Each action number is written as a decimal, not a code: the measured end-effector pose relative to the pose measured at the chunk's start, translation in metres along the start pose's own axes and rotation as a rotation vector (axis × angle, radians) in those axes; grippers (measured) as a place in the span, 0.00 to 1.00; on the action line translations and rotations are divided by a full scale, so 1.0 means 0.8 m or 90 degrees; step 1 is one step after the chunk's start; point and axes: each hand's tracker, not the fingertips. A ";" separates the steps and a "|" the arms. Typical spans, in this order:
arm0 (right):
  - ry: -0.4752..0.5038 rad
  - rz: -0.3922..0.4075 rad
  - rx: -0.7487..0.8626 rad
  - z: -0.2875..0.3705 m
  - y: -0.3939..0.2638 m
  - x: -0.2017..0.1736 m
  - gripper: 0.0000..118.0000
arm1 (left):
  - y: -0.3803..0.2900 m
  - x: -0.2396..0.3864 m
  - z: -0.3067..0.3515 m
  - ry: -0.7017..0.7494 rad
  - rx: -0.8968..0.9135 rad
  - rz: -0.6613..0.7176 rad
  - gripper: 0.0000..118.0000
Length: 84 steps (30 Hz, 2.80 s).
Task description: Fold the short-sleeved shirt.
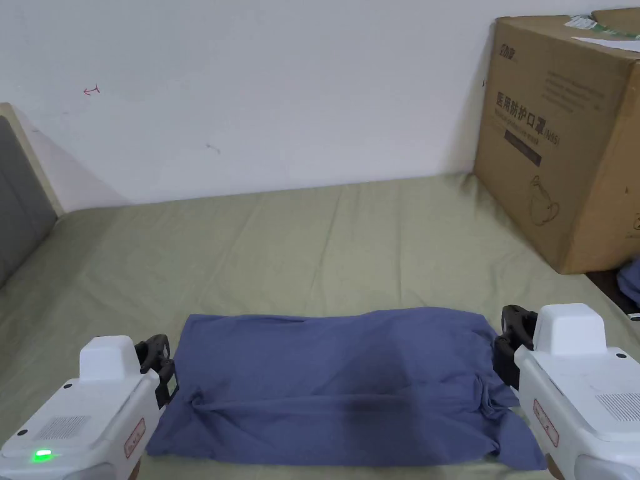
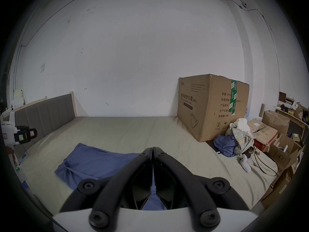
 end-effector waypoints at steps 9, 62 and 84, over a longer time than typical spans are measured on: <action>0.003 -0.014 -0.026 -0.020 -0.006 0.011 0.00 | -0.052 -0.064 -0.120 0.004 -0.278 0.096 0.00; -0.019 -0.145 -0.460 -0.057 -0.237 0.119 0.03 | -0.170 -0.107 -0.052 0.033 -0.445 0.189 0.04; -0.017 -0.084 -0.184 -0.017 -0.063 0.062 0.75 | -0.046 -0.037 -0.003 0.017 -0.199 0.142 0.85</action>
